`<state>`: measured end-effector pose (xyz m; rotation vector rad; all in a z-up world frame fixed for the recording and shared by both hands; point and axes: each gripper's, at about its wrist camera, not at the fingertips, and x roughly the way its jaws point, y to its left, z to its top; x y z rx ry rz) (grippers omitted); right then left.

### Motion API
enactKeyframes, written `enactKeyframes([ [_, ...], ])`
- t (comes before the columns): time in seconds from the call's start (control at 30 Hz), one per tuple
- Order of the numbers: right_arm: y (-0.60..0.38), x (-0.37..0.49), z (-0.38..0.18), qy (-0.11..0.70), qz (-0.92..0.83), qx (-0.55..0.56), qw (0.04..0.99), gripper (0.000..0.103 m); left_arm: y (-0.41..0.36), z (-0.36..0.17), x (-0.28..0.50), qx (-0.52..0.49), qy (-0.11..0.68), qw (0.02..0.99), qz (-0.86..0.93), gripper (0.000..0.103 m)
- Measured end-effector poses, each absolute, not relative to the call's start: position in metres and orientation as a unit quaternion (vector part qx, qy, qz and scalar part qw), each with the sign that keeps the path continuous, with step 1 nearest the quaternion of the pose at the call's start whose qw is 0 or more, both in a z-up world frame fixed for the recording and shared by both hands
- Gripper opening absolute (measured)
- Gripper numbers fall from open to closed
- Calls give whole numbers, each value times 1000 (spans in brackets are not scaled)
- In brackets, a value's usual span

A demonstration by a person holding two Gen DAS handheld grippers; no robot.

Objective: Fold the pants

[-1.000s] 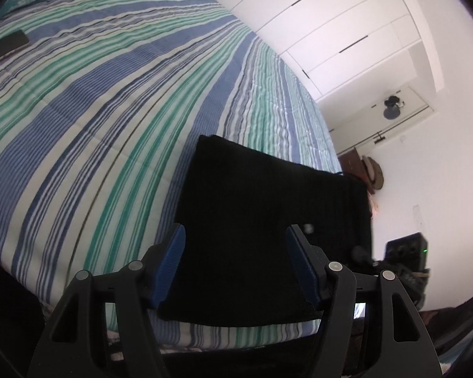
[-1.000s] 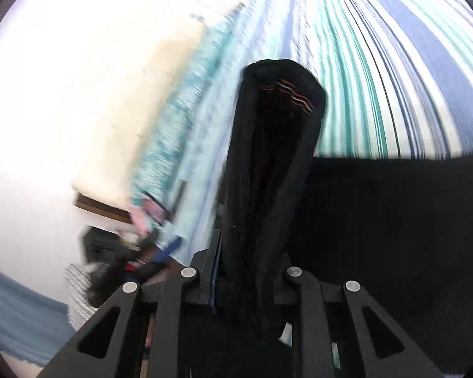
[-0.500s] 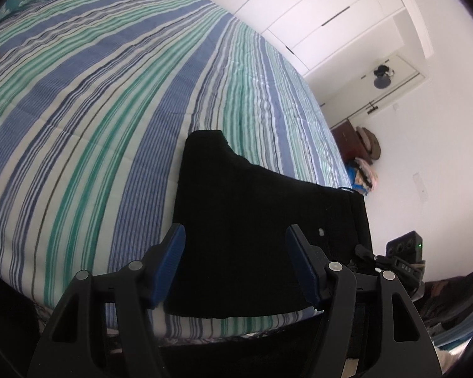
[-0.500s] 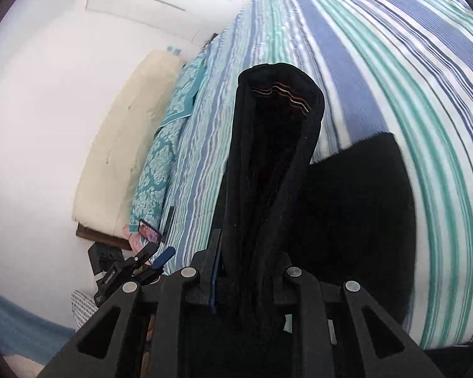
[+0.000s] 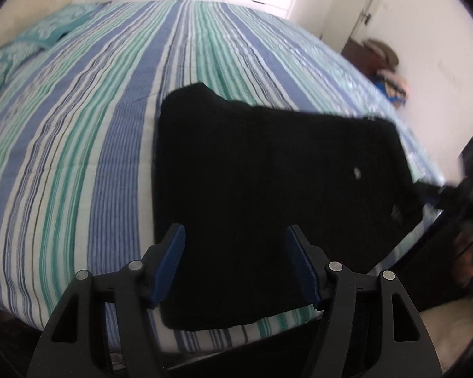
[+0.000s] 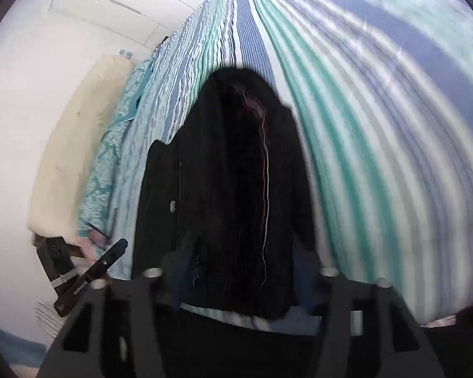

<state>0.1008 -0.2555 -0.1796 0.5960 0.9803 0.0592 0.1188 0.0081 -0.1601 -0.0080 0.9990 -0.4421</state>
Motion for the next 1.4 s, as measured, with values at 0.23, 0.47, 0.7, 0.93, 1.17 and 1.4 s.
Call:
enactKeyframes([
  [0.23, -197, 93, -89, 371, 73, 37, 925, 66, -15, -162, 107, 44, 461, 857, -225, 75],
  [0.47, -188, 139, -168, 468, 106, 82, 874, 57, -1, -154, 114, -2, 474, 844, -252, 75],
  [0.7, -227, 139, -194, 474, 76, 172, 860, 33, 19, -145, 221, -15, 484, 853, -192, 75],
  [0.93, -207, 147, -196, 466, 73, 157, 868, 33, -15, -198, 322, 61, 565, 811, -140, 82],
  [1.17, -222, 115, -203, 463, 81, 167, 867, 33, 44, -175, 329, -22, 539, 841, -48, 82],
  [1.4, -215, 107, -180, 460, 79, 131, 875, 45, 51, -126, 233, -14, 495, 862, -104, 83],
])
